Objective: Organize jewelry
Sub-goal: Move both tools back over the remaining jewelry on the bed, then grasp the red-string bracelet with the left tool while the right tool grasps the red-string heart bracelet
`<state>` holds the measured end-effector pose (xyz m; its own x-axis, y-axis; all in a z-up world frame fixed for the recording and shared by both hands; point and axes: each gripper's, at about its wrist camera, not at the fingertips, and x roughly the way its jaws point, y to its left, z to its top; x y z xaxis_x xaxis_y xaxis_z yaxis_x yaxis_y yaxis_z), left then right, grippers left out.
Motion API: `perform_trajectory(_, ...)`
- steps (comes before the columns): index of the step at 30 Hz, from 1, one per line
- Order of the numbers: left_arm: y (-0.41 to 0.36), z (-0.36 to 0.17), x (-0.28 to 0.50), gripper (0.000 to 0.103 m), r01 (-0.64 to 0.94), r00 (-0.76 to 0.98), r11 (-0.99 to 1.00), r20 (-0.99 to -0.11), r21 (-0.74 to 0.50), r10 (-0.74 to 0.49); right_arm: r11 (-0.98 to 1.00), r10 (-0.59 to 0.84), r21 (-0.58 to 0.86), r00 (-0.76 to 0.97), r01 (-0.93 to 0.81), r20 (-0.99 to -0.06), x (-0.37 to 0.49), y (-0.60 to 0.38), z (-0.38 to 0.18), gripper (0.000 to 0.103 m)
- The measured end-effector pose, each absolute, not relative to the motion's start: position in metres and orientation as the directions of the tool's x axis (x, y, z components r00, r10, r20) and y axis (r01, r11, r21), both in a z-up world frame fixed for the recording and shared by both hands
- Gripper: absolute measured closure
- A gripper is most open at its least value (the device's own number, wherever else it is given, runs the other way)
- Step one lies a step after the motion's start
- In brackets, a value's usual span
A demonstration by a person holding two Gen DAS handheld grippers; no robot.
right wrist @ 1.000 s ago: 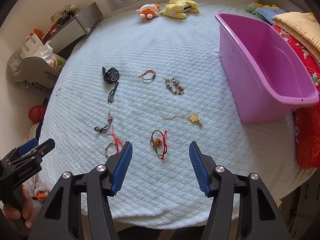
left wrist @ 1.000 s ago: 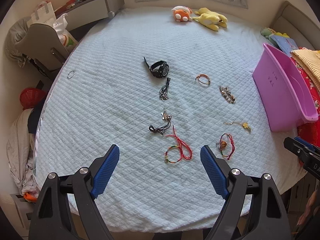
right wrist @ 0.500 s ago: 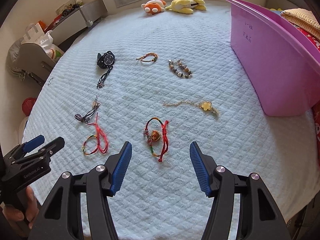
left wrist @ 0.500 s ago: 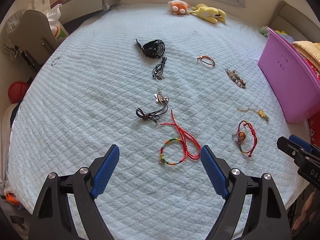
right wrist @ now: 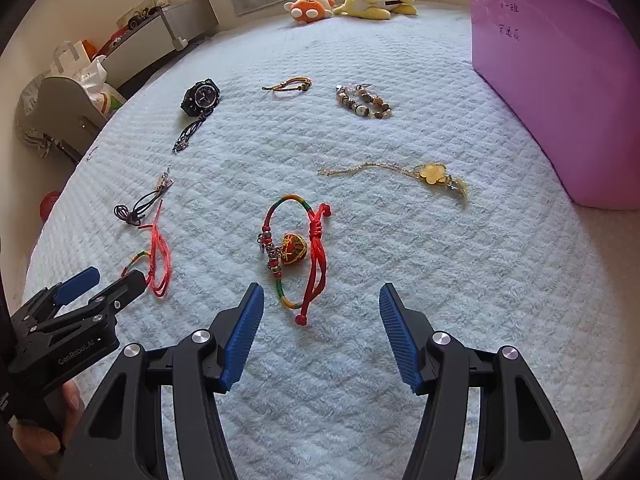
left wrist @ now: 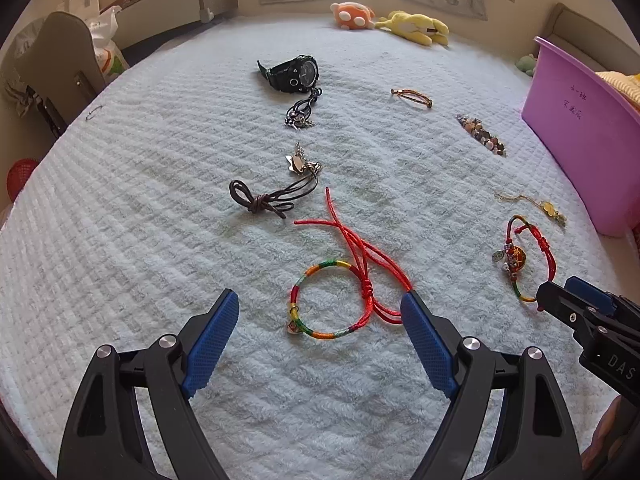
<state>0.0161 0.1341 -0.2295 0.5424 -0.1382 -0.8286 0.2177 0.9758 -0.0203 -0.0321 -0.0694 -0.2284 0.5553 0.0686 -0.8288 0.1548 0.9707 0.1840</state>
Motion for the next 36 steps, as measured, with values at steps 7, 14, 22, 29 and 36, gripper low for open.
perform_trajectory(7,0.125,-0.238,0.012,0.021,0.231,0.559,0.973,-0.818,-0.007,-0.138,0.974,0.067,0.178,0.567,0.142,-0.821,-0.030,-0.066,-0.234,0.045)
perform_trajectory(14,0.118,-0.245,0.019,0.022,0.244,0.574,0.970,-0.808,0.010,-0.137,0.978,0.046,0.153,0.572,0.140,-0.819,-0.024,-0.065,-0.241,0.045)
perform_trajectory(22,0.114,-0.252,0.021,0.027,0.255,0.582,0.966,-0.804,0.040,-0.120,0.984,0.029,0.126,0.583,0.127,-0.812,-0.020,-0.059,-0.242,0.046)
perform_trajectory(29,0.104,-0.251,0.021,0.055,0.293,0.581,0.954,-0.804,0.060,-0.127,0.988,0.016,0.101,0.573,0.116,-0.819,-0.018,-0.054,-0.244,0.065)
perform_trajectory(36,0.102,-0.249,0.021,0.091,0.293,0.575,0.954,-0.809,0.064,-0.122,0.990,0.022,0.098,0.568,0.105,-0.823,-0.017,-0.054,-0.240,0.091)
